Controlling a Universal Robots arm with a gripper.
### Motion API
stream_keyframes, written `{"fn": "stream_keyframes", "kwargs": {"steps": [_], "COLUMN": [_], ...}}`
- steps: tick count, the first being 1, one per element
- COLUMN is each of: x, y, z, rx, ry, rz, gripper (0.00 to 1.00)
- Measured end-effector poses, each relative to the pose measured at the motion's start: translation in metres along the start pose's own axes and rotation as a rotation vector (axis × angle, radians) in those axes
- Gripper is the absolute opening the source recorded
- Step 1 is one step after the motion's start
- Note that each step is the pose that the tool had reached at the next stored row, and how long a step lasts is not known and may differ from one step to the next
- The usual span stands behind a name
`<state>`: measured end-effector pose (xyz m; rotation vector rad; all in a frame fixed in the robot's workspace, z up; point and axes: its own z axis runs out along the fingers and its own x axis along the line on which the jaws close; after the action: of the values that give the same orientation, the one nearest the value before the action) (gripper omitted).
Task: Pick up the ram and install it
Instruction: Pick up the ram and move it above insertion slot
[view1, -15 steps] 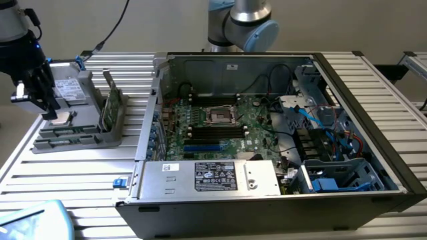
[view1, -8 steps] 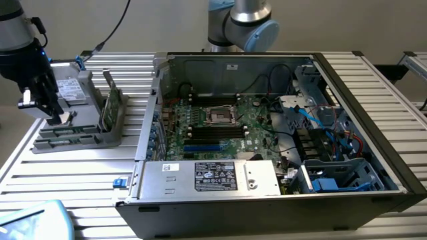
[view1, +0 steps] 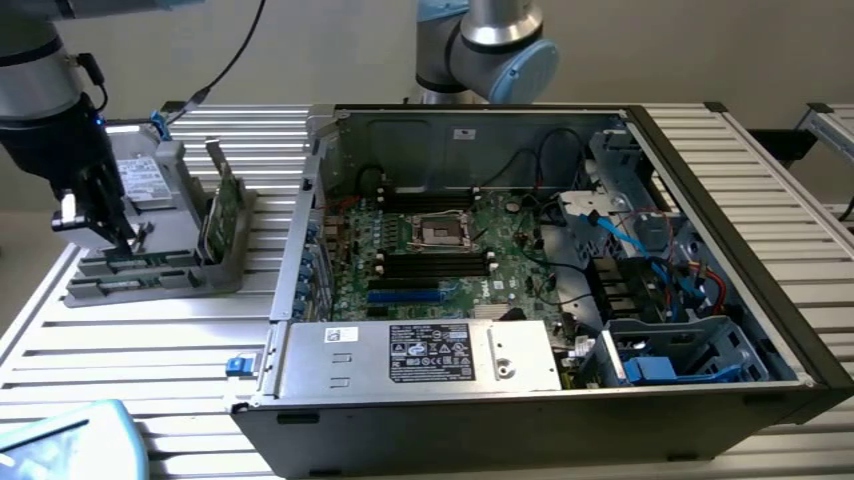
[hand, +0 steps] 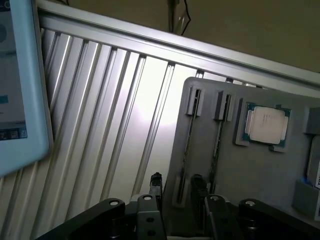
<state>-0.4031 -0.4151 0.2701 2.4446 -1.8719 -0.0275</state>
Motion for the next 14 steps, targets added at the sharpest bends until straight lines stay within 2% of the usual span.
{"fn": "stream_keyframes", "kwargs": {"steps": [14], "x": [0.000], "y": [-0.0024], "z": [0.0253], "rx": [0.0005], "ry": [0.0013], "rz": [-0.020], "gripper": [0.37]}}
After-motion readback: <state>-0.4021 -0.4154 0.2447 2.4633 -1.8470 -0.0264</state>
